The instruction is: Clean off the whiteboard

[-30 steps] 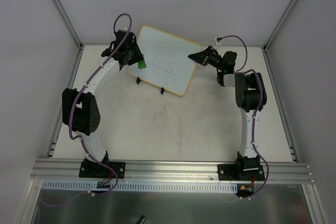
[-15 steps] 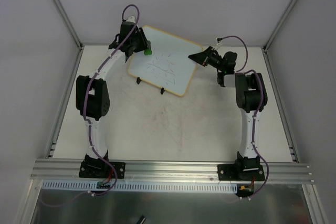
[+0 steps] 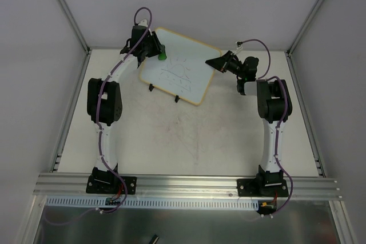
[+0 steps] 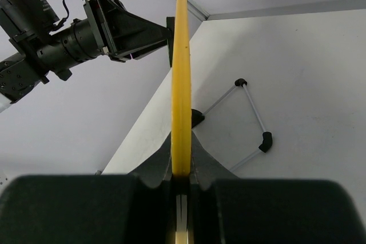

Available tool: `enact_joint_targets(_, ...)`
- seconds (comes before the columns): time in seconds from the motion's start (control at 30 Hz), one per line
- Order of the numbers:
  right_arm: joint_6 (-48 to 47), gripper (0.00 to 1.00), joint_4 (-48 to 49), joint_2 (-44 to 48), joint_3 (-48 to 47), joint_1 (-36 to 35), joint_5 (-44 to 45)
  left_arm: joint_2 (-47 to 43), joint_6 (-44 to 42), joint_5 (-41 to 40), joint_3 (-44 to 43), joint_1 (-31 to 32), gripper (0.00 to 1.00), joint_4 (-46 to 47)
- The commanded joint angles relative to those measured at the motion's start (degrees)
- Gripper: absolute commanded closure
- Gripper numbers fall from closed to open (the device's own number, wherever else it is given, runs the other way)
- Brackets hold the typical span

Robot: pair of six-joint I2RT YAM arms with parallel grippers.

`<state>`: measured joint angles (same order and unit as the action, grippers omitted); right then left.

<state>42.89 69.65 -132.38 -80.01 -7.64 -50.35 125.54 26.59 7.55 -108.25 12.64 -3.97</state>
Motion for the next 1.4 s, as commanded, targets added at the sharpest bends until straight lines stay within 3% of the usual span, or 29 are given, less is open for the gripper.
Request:
enact_joint_targets(0.0, -5.28, 1.0, 2.69, 3.7, 0.64, -0.09, -3.09, 0.85, 0.48, -0.08, -3.2, -0.43, 1.0, 3.35)
enact_joint_targets(0.6, -5.72, 1.0, 2.6, 3.97, 0.73, -0.62, -3.53, 4.89, -0.39, 2.73, -6.36, 1.41, 1.0, 3.61)
enact_joint_targets(1.0, -5.63, 1.0, 2.6, 3.79, 0.38, -0.8, -3.71, 6.04, -6.9, 3.26, -10.76, 9.85, 1.0, 3.7)
enact_joint_targets(1.37, -5.54, 1.0, 2.6, 3.97, 0.2, -0.71, -3.79, 7.09, -19.99, 0.54, -12.34, 17.32, 1.0, 5.29)
